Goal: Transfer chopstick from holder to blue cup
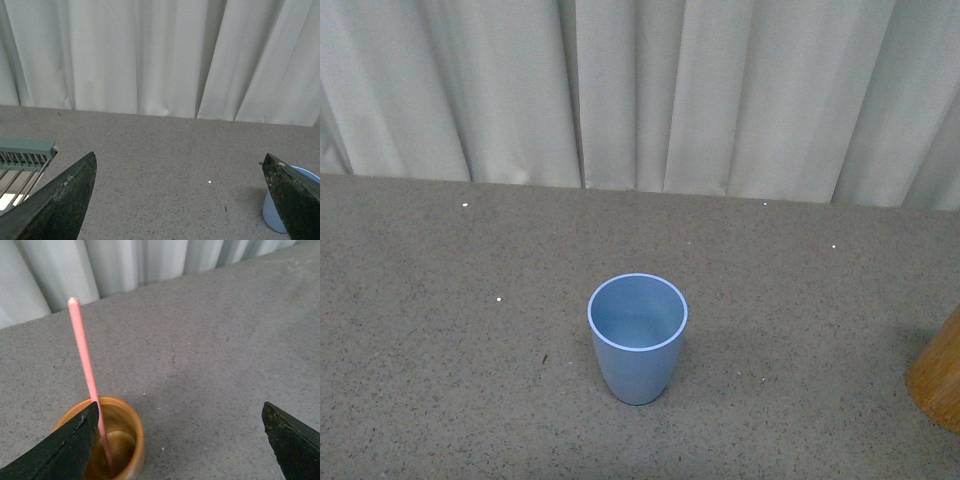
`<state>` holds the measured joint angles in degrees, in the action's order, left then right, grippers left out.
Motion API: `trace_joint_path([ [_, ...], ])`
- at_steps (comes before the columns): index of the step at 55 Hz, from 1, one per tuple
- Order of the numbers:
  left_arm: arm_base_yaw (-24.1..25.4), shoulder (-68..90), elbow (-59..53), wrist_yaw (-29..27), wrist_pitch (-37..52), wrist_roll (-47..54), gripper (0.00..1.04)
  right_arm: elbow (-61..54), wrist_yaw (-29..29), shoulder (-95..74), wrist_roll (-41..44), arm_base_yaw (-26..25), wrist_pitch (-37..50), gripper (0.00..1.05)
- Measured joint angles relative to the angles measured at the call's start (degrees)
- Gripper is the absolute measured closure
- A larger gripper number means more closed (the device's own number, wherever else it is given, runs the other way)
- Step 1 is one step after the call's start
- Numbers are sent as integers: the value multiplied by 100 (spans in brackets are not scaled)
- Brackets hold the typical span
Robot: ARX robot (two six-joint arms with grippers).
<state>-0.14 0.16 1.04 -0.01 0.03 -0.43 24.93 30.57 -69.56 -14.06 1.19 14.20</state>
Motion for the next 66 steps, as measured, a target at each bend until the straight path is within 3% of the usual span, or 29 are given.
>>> trace_joint_path([
  [24, 0, 2, 0, 0, 0, 0, 7, 1082, -527, -2011, -227, -103, 420, 10],
  [41, 0, 2, 0, 0, 0, 0, 7, 1770, -599, -2924, -221, -116, 568, 10],
  [56, 0, 2, 0, 2, 0, 0, 7, 1982, -525, -3445, -175, -92, 752, 46],
  [61, 0, 2, 0, 0, 0, 0, 7, 1980, -612, -3517, -179, -74, 988, 66],
  [66, 0, 2, 0, 0, 0, 0, 7, 1980, -656, -3517, -203, -72, 1110, 78],
])
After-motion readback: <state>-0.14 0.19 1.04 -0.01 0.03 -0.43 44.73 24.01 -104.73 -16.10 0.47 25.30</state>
